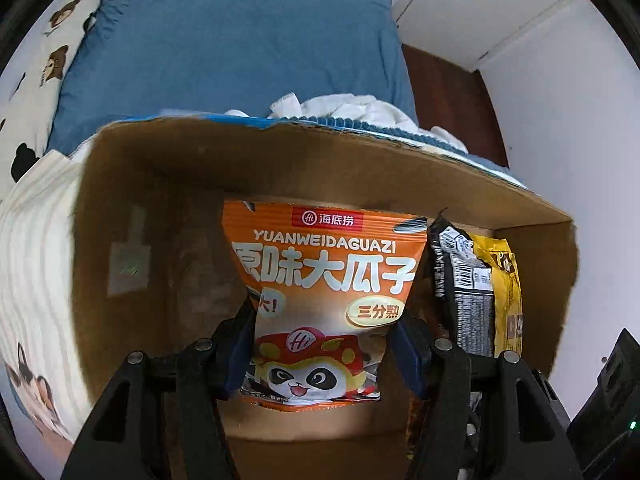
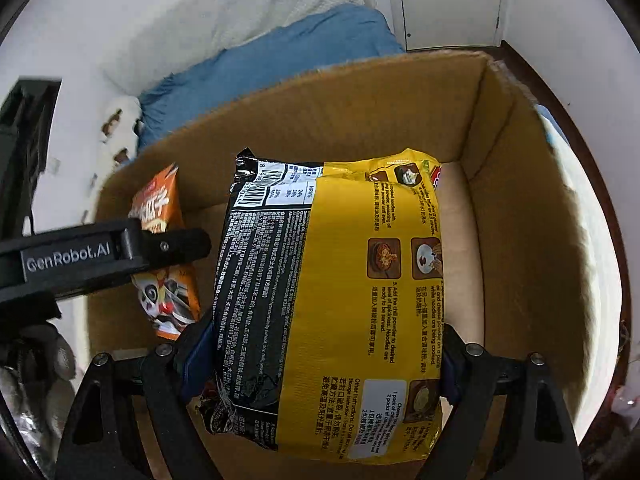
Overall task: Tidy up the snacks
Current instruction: 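Carry both packets into the cardboard box and open both tools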
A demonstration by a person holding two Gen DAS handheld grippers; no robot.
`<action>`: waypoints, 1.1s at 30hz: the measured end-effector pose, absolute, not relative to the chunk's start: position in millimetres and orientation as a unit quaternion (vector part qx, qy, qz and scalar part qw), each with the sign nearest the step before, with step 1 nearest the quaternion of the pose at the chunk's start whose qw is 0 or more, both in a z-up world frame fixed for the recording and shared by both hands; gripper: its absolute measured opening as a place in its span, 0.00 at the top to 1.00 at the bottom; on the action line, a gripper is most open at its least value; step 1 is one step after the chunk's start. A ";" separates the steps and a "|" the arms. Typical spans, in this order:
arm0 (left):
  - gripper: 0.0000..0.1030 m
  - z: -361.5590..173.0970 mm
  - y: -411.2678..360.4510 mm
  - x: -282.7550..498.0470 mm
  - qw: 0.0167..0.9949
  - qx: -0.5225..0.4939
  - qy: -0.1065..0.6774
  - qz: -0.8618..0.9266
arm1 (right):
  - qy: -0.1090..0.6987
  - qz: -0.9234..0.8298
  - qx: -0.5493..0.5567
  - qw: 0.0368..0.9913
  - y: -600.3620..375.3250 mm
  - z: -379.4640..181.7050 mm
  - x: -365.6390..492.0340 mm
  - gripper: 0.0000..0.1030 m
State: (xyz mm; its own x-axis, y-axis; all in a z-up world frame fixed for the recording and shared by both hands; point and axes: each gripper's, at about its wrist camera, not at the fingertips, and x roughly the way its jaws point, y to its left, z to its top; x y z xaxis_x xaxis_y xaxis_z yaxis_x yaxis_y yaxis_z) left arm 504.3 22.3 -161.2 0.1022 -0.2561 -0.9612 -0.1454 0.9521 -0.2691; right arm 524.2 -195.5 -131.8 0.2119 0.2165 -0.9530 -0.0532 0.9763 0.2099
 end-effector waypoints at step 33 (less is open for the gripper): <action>0.08 -53.9 27.6 416.6 0.823 -0.105 0.558 -0.031 | 0.575 0.083 0.037 0.813 -206.2 -16.8 444.7 0.01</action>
State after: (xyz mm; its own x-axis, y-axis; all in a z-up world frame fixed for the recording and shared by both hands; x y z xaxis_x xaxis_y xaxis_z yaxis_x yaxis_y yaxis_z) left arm 416.6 27.6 -53.9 0.3756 -0.1678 -0.9115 -0.0674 0.9759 -0.2075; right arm 444.7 -206.2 -16.8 0.3258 0.1782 -0.9285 -0.0922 0.9834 0.1564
